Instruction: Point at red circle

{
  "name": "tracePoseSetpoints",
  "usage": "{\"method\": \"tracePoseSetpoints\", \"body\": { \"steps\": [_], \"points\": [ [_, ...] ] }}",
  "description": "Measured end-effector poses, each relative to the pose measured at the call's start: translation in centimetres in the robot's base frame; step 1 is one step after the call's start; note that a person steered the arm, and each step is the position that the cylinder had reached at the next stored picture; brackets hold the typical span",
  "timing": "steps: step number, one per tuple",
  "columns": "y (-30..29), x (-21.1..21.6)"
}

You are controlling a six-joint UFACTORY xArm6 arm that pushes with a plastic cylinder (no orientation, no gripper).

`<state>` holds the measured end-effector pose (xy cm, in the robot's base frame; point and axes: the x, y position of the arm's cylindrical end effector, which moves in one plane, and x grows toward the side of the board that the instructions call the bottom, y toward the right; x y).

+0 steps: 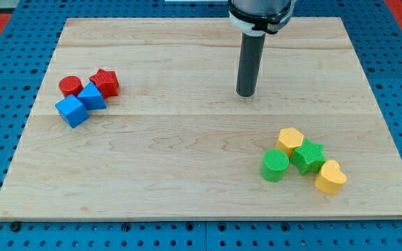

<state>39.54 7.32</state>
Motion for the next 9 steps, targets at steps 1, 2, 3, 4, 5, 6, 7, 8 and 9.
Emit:
{"method": "tracePoseSetpoints", "body": {
  "steps": [1,2,3,4,5,6,7,8,9],
  "points": [
    [0.0,0.0],
    [1.1,-0.3],
    [8.6,-0.3],
    [12.8,1.3],
    [5.8,-0.6],
    [-2.0,-3.6],
    [-6.1,-8.0],
    [-8.9,-11.3],
    [-10.5,-12.8]
  ]
}}
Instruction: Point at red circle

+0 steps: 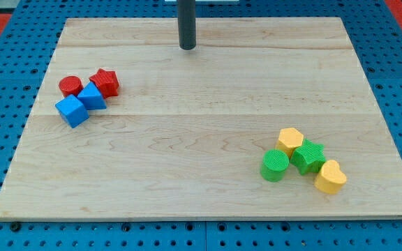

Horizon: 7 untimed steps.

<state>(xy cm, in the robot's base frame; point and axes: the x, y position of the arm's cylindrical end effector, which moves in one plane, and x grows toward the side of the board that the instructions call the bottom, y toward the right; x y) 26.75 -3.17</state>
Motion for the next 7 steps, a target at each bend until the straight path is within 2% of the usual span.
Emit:
{"method": "tracePoseSetpoints", "body": {
  "steps": [2,3,5,6,7],
  "points": [
    [-1.6,-0.6],
    [-7.3,-0.6],
    [-19.6,2.3],
    [-25.3,6.0],
    [-27.3,11.3]
  ]
}}
